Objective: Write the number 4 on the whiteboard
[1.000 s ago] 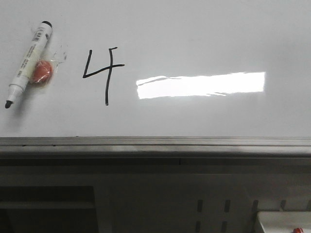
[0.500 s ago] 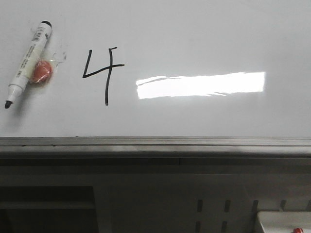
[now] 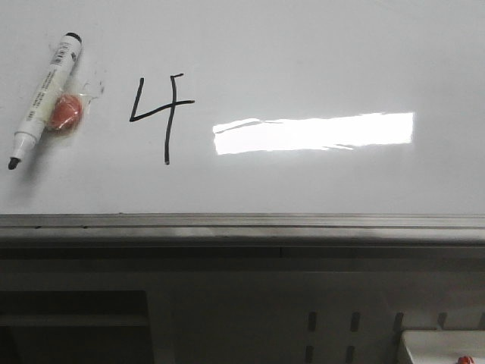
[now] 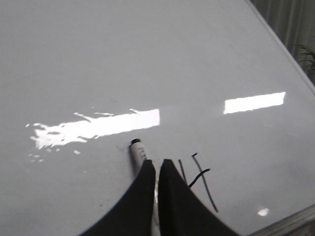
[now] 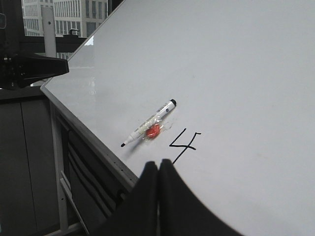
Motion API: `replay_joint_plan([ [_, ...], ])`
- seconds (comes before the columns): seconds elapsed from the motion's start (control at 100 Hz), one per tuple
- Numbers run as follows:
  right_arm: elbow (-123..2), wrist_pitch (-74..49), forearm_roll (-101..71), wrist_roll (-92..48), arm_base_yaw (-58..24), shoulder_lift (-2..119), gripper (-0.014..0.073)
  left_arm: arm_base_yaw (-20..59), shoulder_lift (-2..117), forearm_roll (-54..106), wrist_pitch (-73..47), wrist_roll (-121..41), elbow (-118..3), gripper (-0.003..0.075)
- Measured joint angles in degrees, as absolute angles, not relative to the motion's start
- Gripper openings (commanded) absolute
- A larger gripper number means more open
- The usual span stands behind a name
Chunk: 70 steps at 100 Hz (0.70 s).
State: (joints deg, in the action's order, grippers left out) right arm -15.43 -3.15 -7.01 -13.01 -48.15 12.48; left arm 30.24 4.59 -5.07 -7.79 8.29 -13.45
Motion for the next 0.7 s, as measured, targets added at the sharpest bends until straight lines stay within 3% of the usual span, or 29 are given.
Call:
replay_joint_plan([
  [0.38, -15.43, -3.15, -7.01, -13.01, -48.15, 12.48, -0.0055, 4.18, -0.32, -2.66, -12.82, 8.29, -4.75, -0.0020],
  [0.7, -15.43, -3.15, -7.01, -13.01, -48.15, 12.48, -0.0055, -0.02, -0.32, -2.29, -16.81, 8.29, 0.21, -0.0020],
])
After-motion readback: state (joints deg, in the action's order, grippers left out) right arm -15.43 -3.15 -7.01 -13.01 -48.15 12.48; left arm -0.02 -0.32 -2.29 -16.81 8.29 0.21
